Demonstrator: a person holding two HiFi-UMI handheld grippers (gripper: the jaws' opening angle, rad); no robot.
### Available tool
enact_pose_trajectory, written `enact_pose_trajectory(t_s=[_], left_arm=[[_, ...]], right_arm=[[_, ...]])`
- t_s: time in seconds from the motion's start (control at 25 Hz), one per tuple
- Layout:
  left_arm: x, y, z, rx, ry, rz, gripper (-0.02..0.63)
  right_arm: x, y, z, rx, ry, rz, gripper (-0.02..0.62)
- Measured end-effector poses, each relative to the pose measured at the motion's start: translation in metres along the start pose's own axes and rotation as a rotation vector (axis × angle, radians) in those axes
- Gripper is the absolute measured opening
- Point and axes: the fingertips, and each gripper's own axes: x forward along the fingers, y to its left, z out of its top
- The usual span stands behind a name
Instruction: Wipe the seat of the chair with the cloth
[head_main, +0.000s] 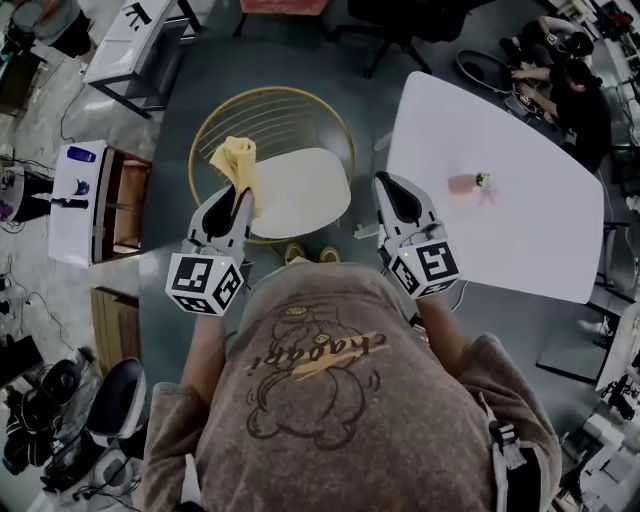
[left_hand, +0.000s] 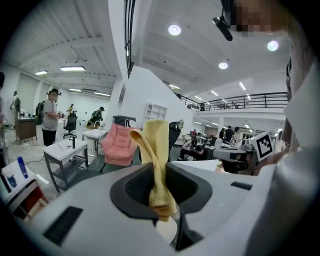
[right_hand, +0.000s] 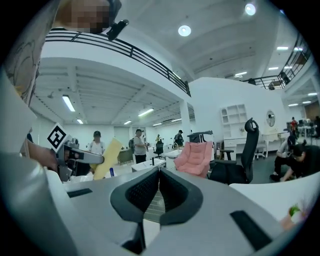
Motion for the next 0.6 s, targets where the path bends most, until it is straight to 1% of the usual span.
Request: enact_pose_trajectory(t_s=[0.12,0.24,0.4,0.52,0.6], left_arm=[[-0.007,0.001,0.004,0.020,-0.056,0.029,0.075],[-0.010,0.001,0.004,0.007,-0.105,0.044,0.075],[-0.010,-0.004,0.003,0.014,-0.137,0.042,0.075],[-0.008,-0.006,0.003,0.022,-0.155,0.031,0.075],[-0.006,-0.009,0.005,0.042,-0.164,0.021,0.075]], right_arm=[[-0.002,-0.004,0.004,-0.046,-0.005,-0.008,0.028],[-0.001,-0.004,0.005,-0.063,-0.017,0.000,0.028],[-0.004,-0.006,0.005,-0.061,-0.032,-0.009,0.028],[-0.004,-0.002,0.009,-0.041,-0.072,-0.008,0.028],[-0.003,0.001,0.014,-0.043,-0.103,-0.008,0.028]])
